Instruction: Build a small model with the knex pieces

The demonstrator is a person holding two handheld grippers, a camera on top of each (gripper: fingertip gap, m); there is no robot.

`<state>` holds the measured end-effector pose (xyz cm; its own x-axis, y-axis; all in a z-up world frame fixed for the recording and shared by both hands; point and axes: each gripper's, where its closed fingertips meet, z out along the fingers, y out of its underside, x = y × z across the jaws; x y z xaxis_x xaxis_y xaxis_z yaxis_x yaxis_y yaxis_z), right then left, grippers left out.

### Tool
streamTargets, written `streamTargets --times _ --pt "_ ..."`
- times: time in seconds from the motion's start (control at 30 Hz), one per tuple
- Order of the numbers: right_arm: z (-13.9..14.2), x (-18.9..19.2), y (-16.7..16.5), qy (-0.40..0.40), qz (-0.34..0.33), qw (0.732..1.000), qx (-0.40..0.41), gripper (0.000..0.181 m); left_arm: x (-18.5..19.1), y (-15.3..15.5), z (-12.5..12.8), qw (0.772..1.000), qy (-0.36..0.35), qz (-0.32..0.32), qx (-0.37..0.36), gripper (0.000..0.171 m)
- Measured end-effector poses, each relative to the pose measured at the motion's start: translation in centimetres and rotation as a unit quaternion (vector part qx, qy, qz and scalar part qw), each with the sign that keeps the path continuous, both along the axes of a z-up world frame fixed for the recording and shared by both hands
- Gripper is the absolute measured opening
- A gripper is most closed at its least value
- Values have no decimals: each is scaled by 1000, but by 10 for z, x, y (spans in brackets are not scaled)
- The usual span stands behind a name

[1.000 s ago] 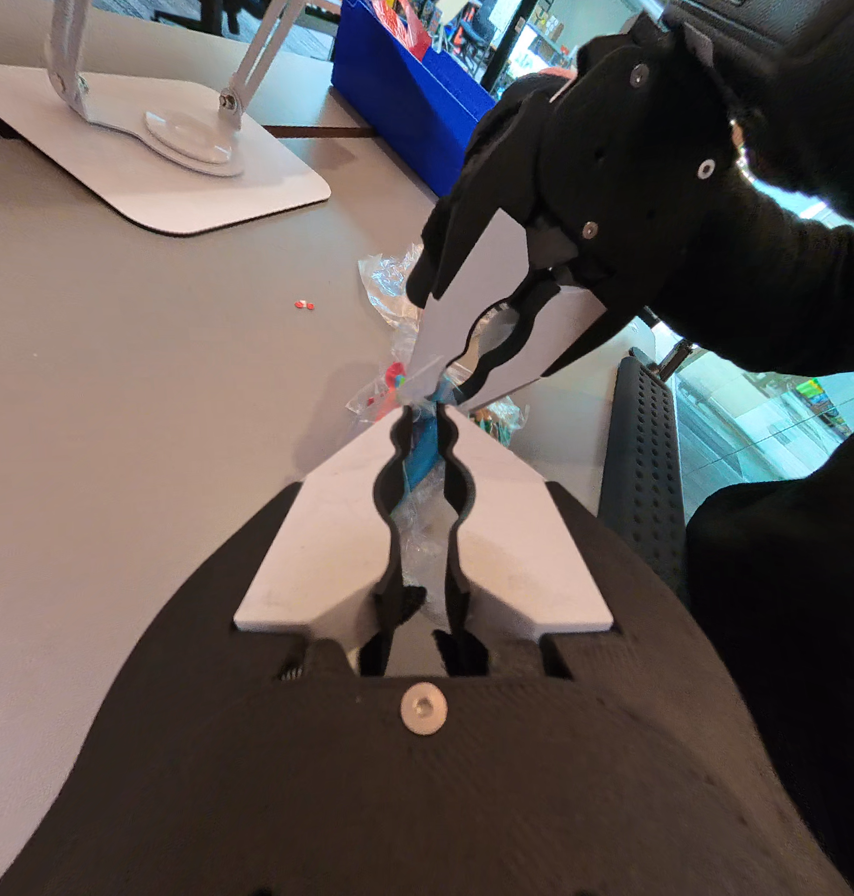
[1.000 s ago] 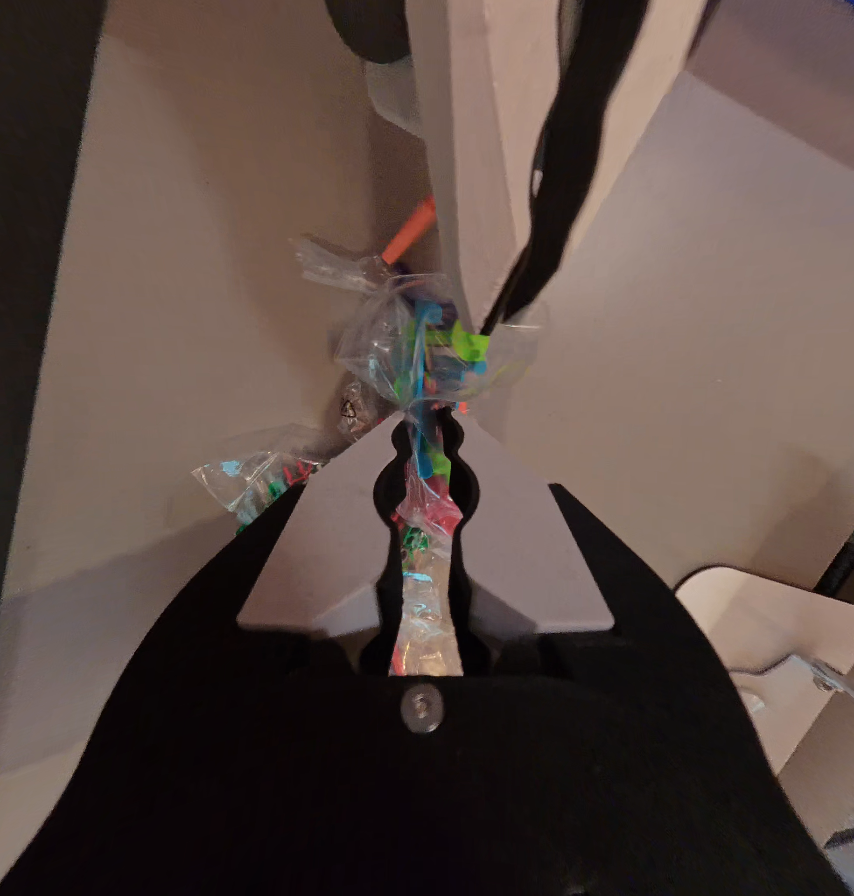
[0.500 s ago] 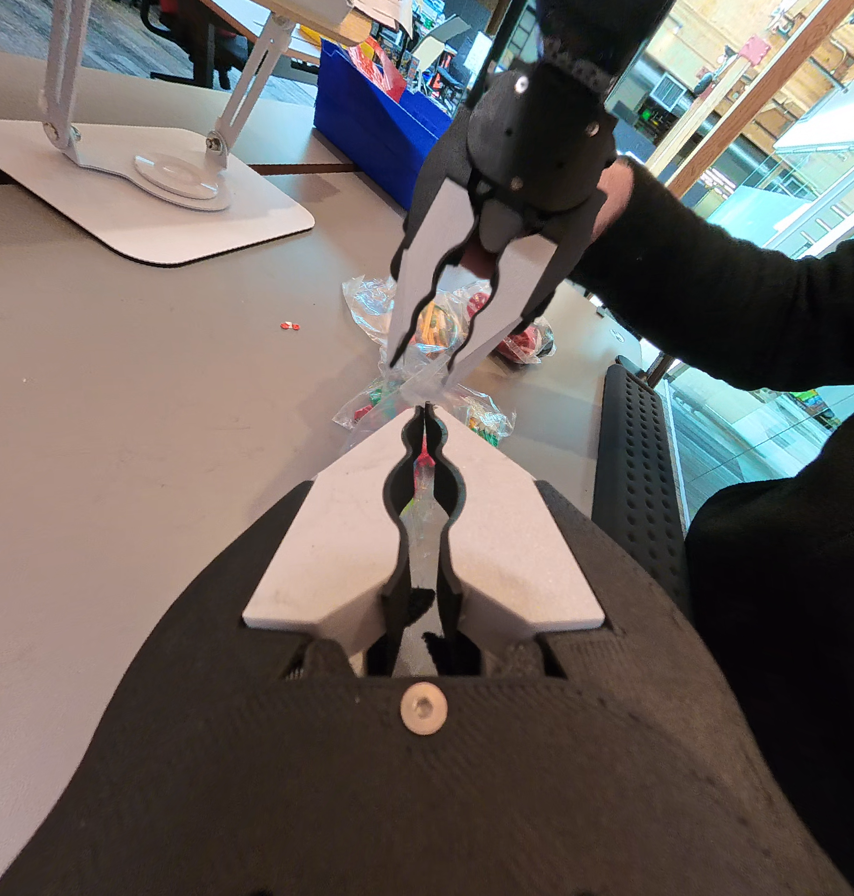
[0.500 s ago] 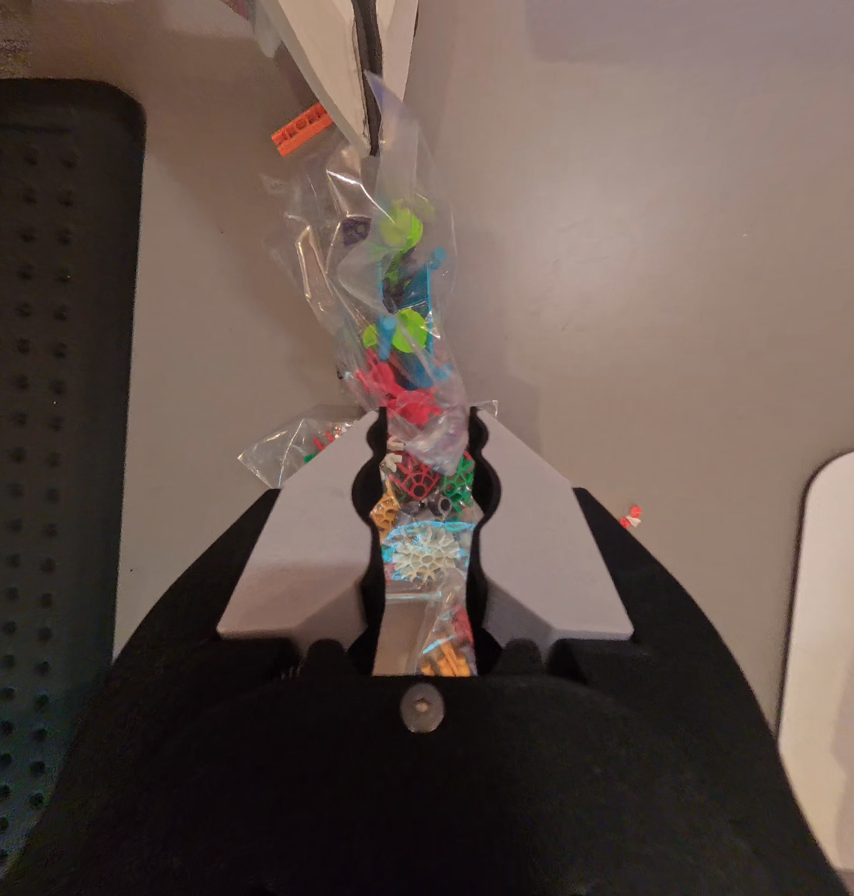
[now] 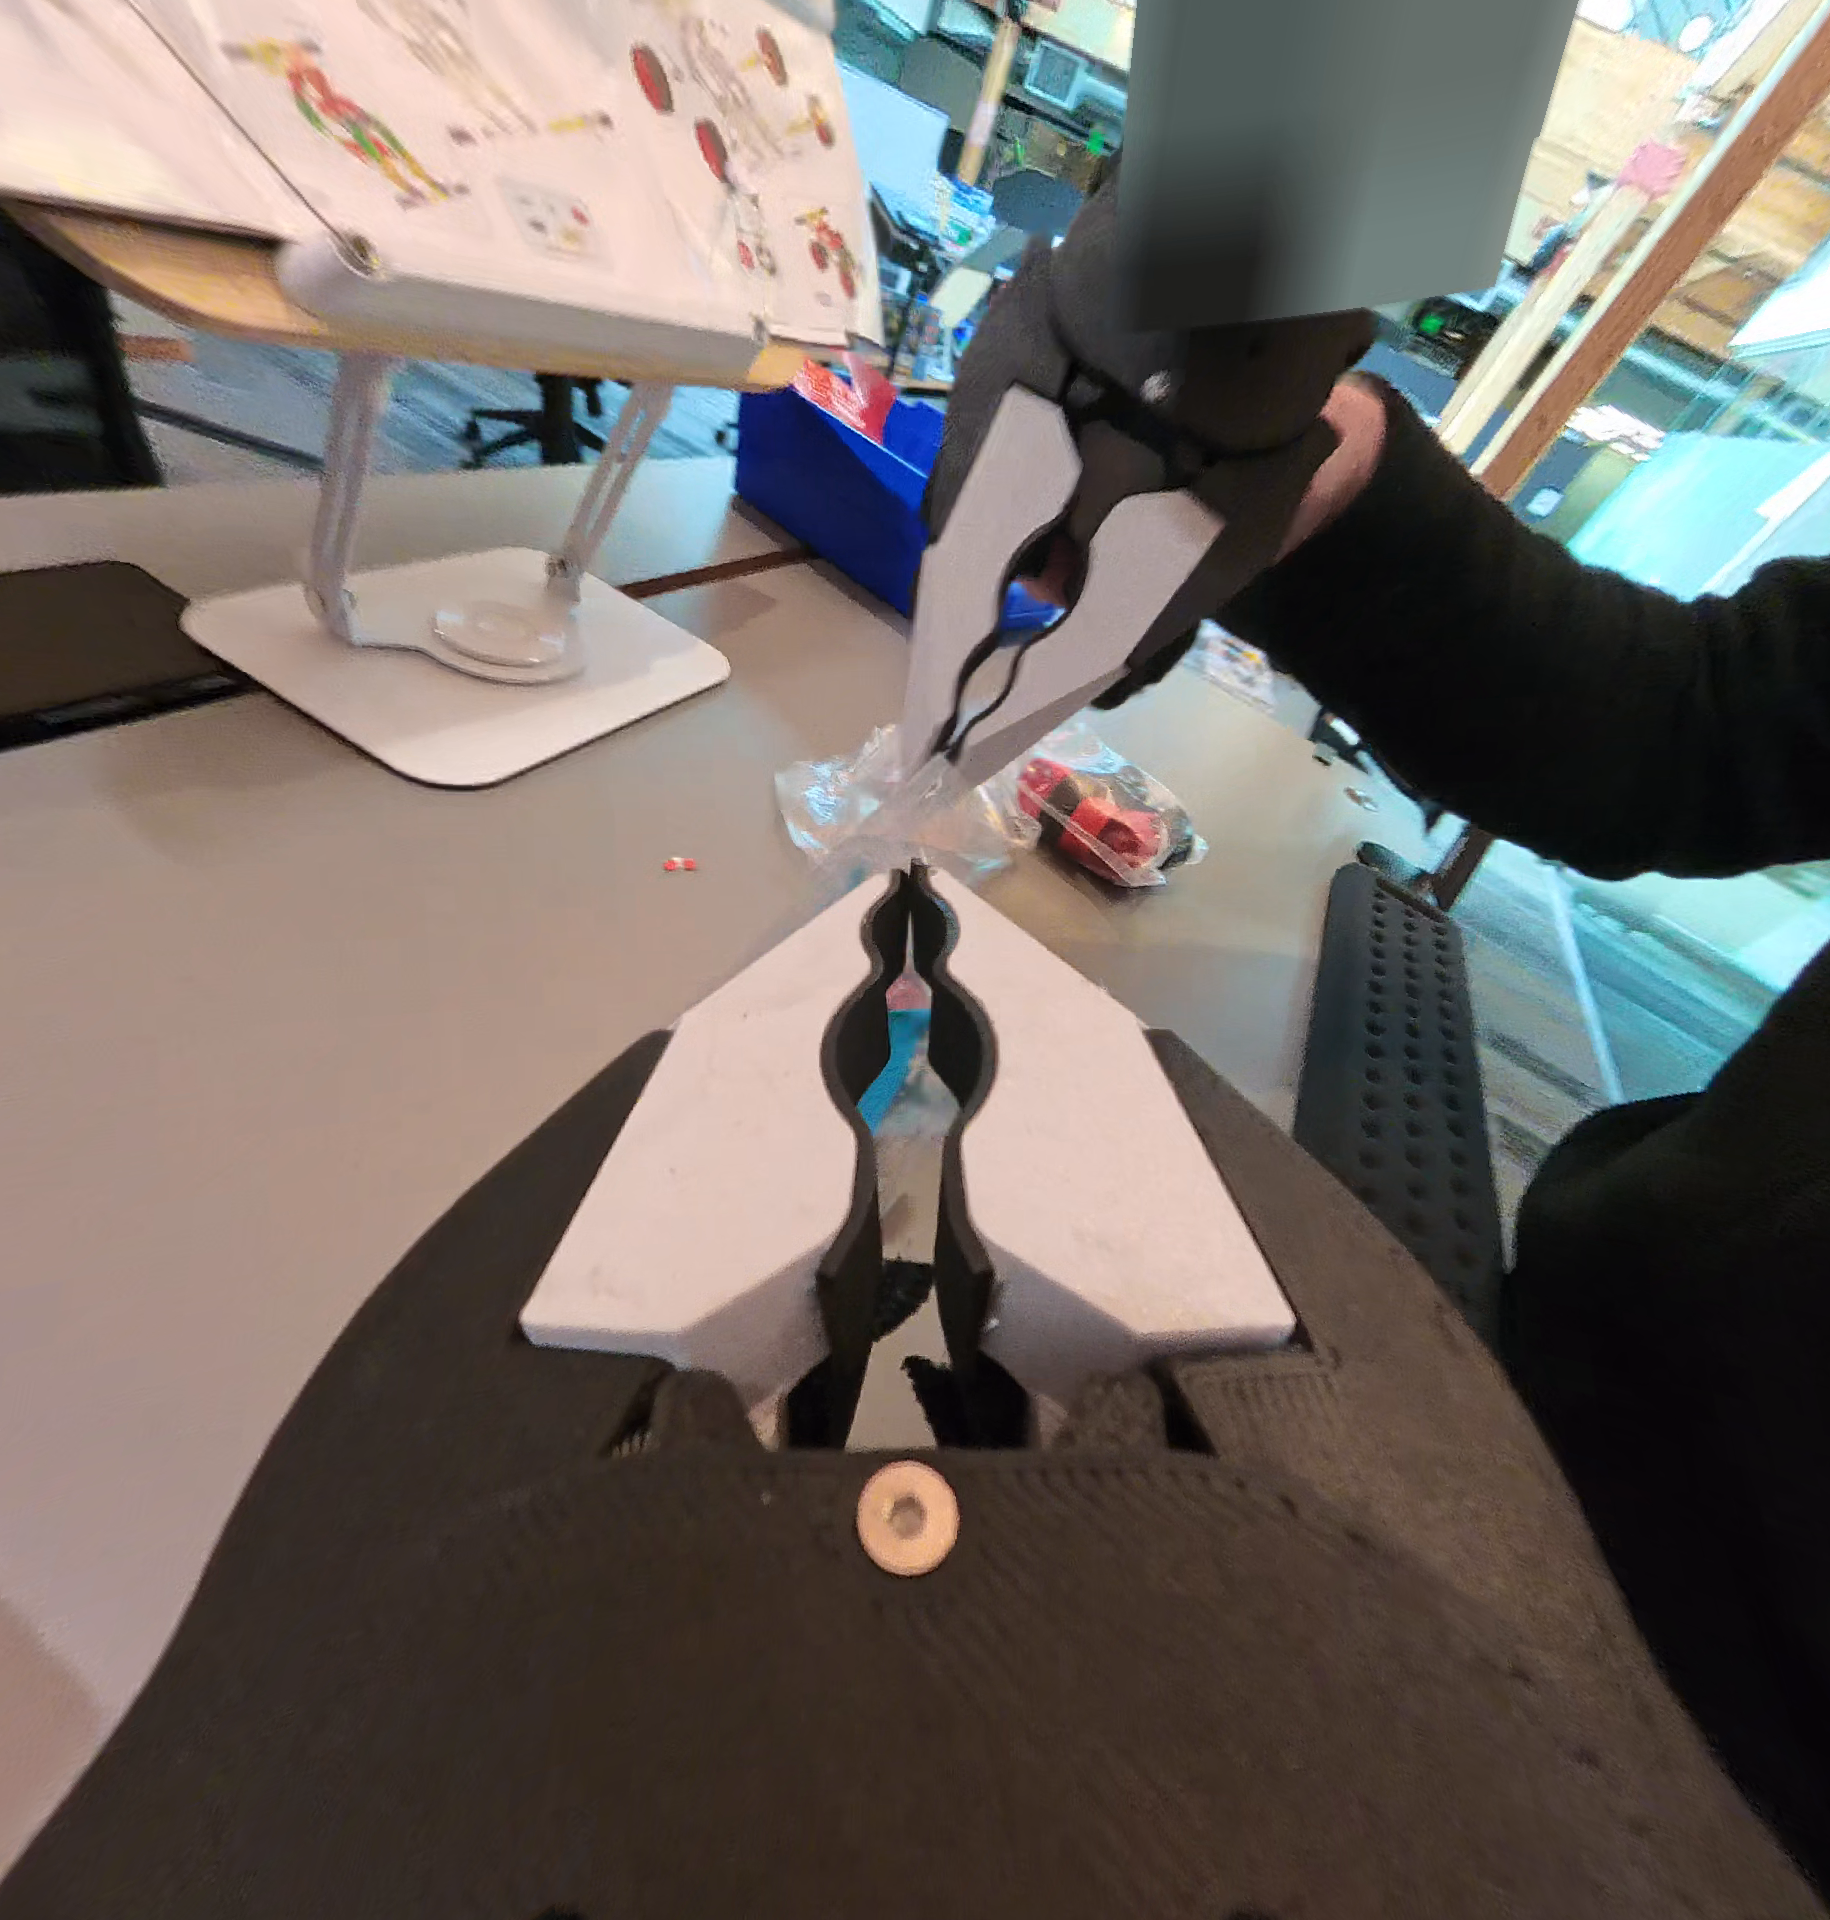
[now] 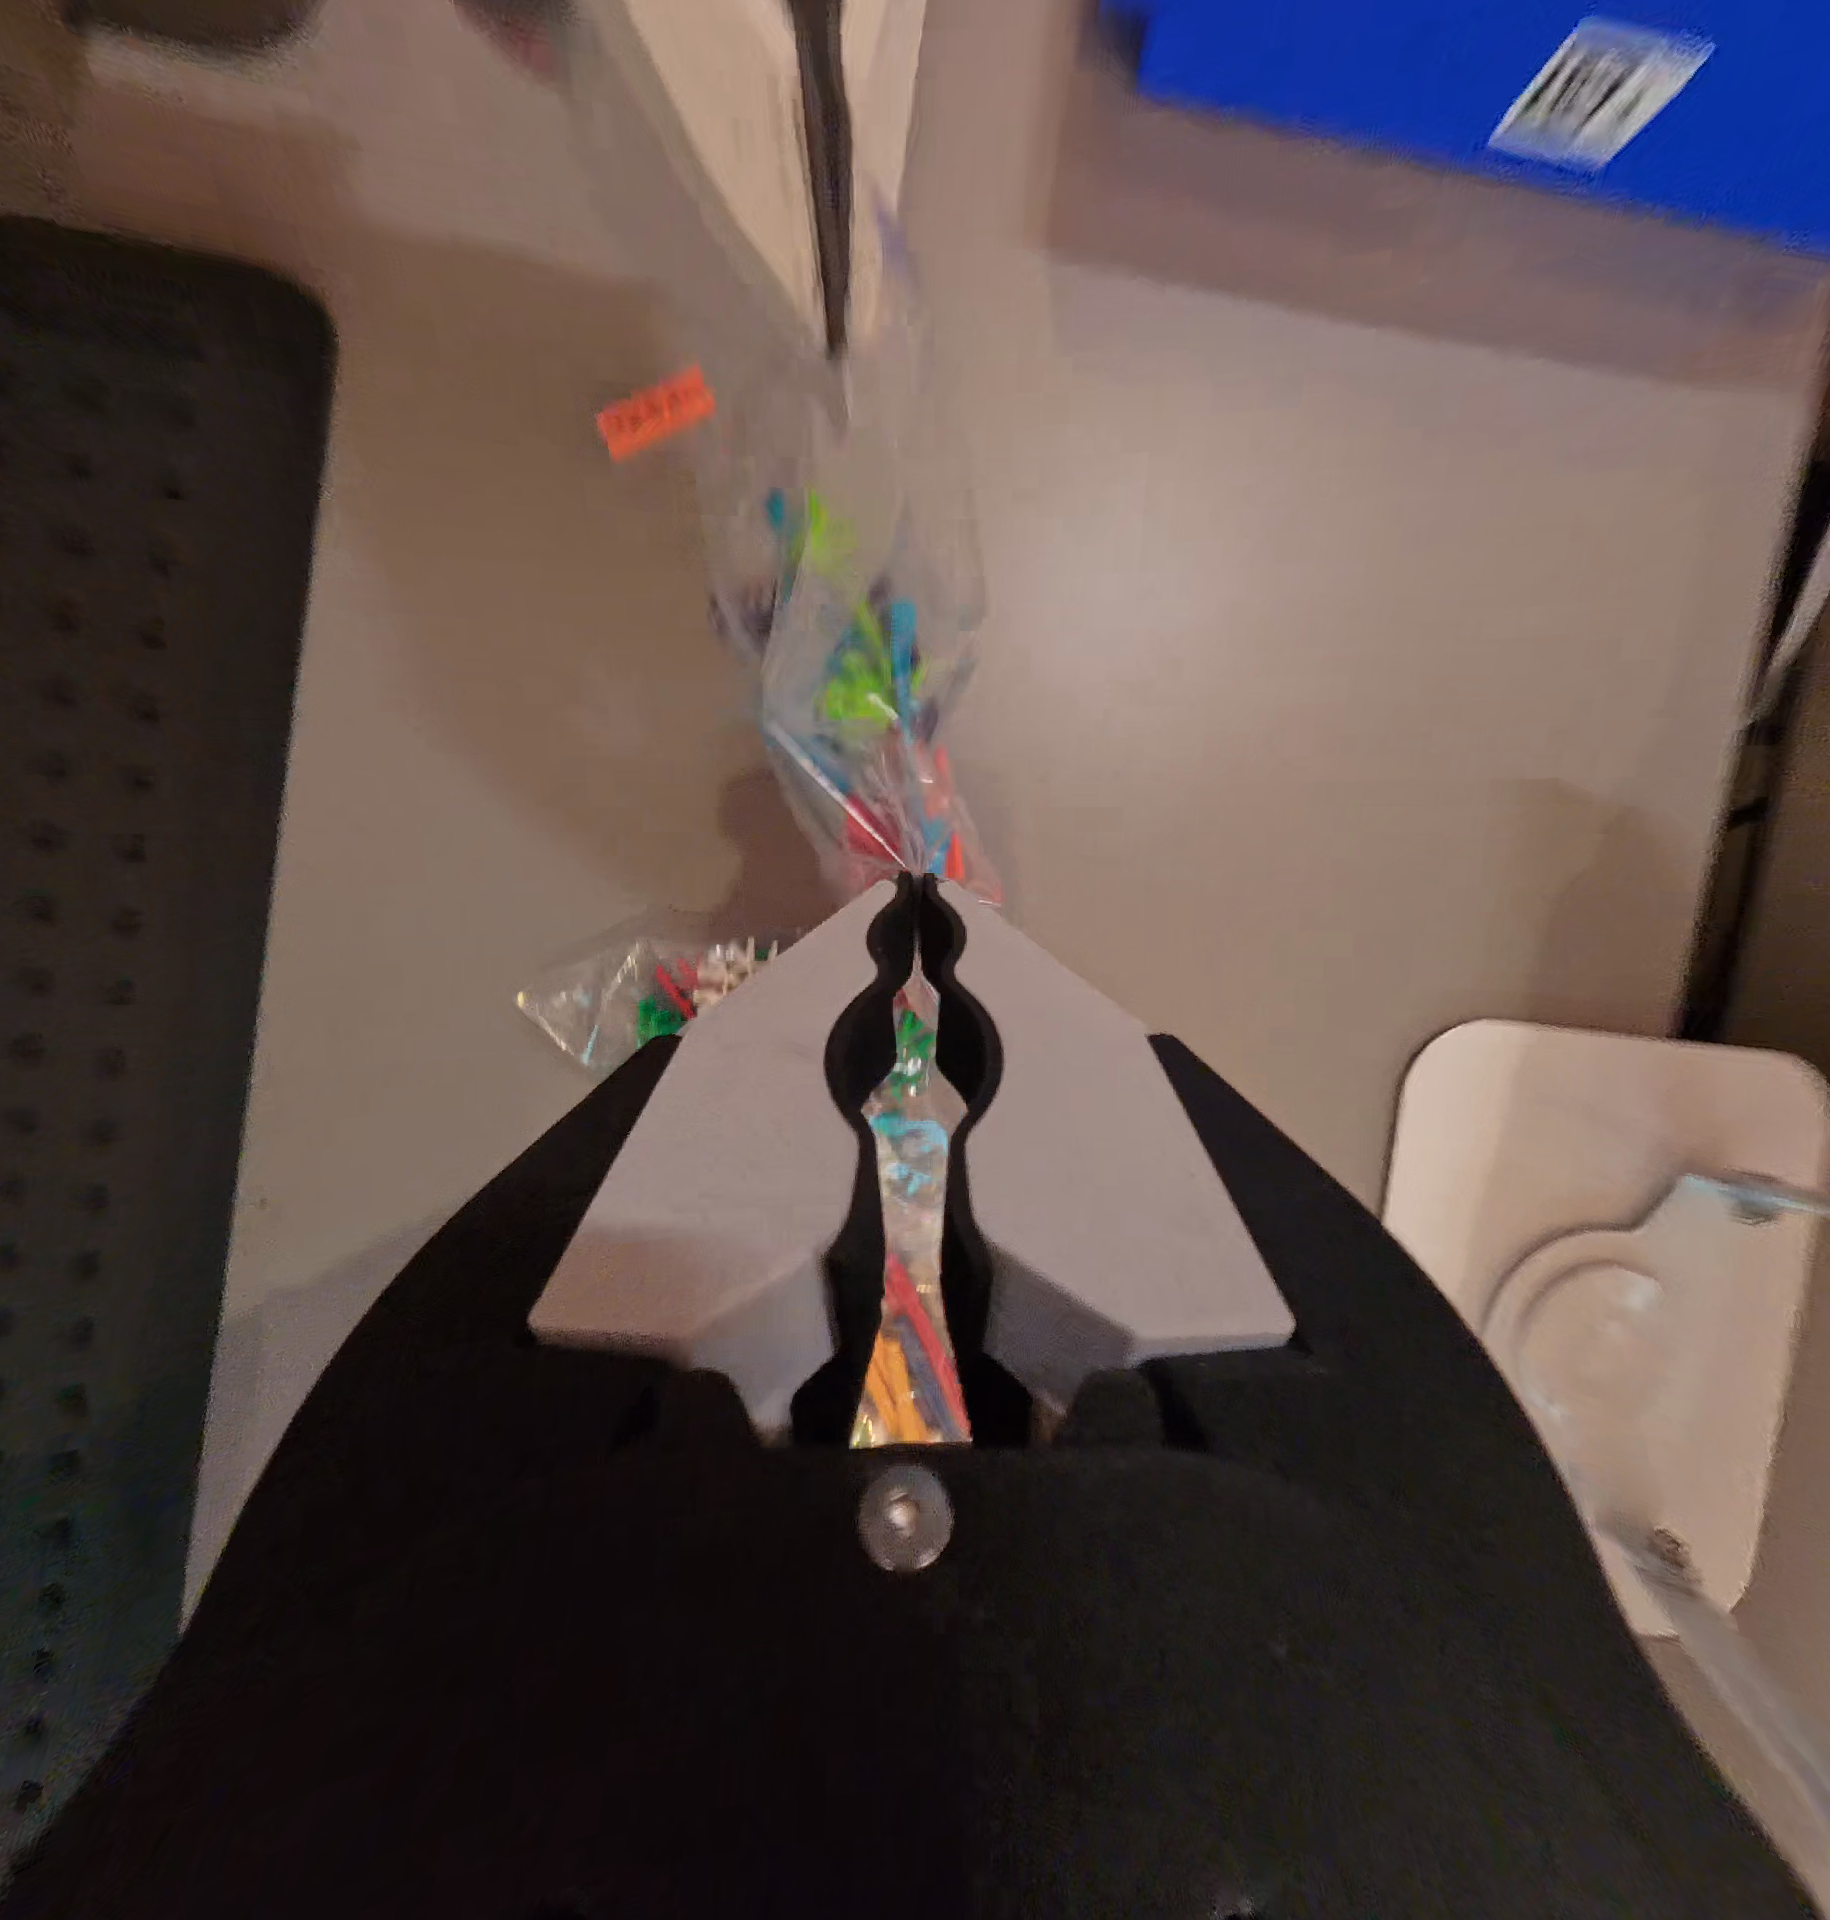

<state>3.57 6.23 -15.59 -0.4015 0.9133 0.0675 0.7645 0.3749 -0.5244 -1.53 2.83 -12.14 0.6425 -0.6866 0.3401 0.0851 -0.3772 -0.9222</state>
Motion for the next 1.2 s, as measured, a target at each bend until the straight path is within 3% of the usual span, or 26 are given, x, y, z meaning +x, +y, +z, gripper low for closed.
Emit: streamTargets --times 0.03,0.13,0.2,0.27,0.37,0.43,0.63,0.8,0.93,1.07,1.2 --pt "6 -5 -3 10 0 1000 -8 0 -4 2 -5 1000 4 9 -9 0" --pt "-13 1 10 -50 5 998 32 0 -8 2 -20 999 -5 17 -38 0" --pt "2 -9 3 -20 10 1000 18 0 -7 0 -25 999 13 19 -39 0" --pt "-6 -7 9 -49 13 998 45 0 -10 0 -25 999 3 25 -37 0" --pt "9 -15 1 -23 17 999 28 0 -11 0 -21 999 -1 27 -30 0" --pt "-2 -10 4 -54 24 997 54 0 -13 0 -22 999 12 32 -27 0" --pt "5 -16 2 -20 4 1000 -3 0 -11 -2 -17 999 -17 27 -26 0" --pt "-2 0 13 22 -51 991 -121 53 -19 -5 -4 998 -54 23 -5 0" --pt "-15 14 2 51 -72 971 -222 66 -20 -3 0 998 -61 21 -5 0" --pt "-37 0 -18 68 -75 968 -231 75 -11 -4 4 997 -77 -2 0 0" --pt "-39 -16 -27 102 -68 957 -262 73 -1 -1 13 994 -105 -19 6 0"
